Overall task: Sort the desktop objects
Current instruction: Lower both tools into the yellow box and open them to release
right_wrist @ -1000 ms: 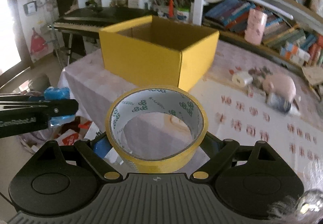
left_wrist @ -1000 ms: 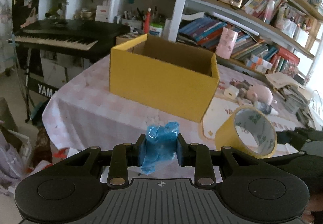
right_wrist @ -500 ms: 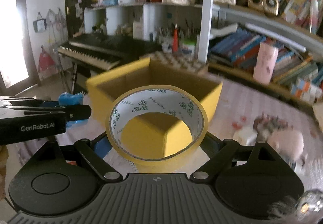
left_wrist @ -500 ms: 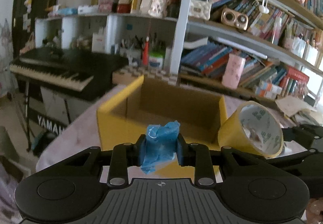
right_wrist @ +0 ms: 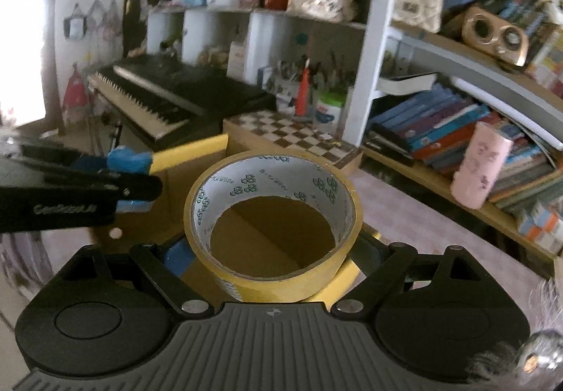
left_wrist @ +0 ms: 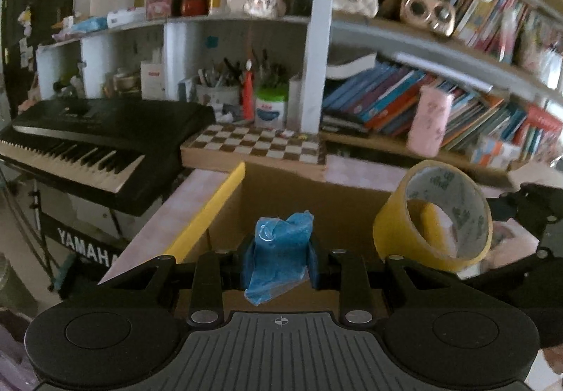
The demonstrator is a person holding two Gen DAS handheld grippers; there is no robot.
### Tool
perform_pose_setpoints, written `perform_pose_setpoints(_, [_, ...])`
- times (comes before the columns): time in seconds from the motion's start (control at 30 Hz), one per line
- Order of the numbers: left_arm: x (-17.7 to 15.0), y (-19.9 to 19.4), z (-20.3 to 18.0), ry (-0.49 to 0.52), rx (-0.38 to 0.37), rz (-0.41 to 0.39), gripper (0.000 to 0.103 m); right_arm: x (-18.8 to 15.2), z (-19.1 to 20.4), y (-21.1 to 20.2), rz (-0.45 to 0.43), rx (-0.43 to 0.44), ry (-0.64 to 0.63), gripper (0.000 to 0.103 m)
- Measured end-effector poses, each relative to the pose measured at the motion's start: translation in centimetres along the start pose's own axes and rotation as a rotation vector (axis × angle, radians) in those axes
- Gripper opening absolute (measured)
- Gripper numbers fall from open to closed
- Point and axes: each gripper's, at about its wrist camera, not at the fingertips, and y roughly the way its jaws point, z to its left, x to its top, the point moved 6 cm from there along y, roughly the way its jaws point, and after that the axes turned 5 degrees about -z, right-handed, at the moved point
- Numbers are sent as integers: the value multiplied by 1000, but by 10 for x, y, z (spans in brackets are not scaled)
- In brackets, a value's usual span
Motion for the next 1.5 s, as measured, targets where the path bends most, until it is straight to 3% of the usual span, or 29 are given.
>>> perform_pose_setpoints(0.4, [-8,66,12,65,26,158,30,-9,13,77,151,133,-157,90])
perform_pose_setpoints(0.47, [-10,70,11,59,24,178,33,-11,16,82,172,152,-187,90])
perform_pose_setpoints(0.53, [-11,72,9,57,13,187,48,-12,19,85,198,189,-209,90])
perform_pose_setpoints(0.6, [-13,74,10,68,49,198,56,-14,22,87,218,217,-234,90])
perform_pose_setpoints(0.77, [-13,77,7,79,34,218,61,-18,29,93,265,257,-307,92])
perform_pose_setpoints(0.87, [-14,76,5,103,44,221,68,-22,34,93,236,259,-407,92])
perform_pose_setpoints(0.93, [-12,74,5,106,64,210,84,-25,36,94,222,270,-468,92])
perform_pose_setpoints(1.0, [-11,72,5,89,49,211,91,-26,37,94,206,294,-518,92])
perform_pose_setpoints(1.17, [-12,72,-4,110,49,223,91,-24,34,104,148,291,-631,89])
perform_pose_setpoints(1.27, [-11,77,-11,147,111,220,91,-22,30,111,105,316,-690,89])
perform_pose_setpoints(1.37, [-10,82,-14,152,127,226,91,-24,29,113,54,319,-779,89])
perform_pose_setpoints(1.5, [-8,82,-12,136,140,211,92,-21,26,119,105,322,-754,91])
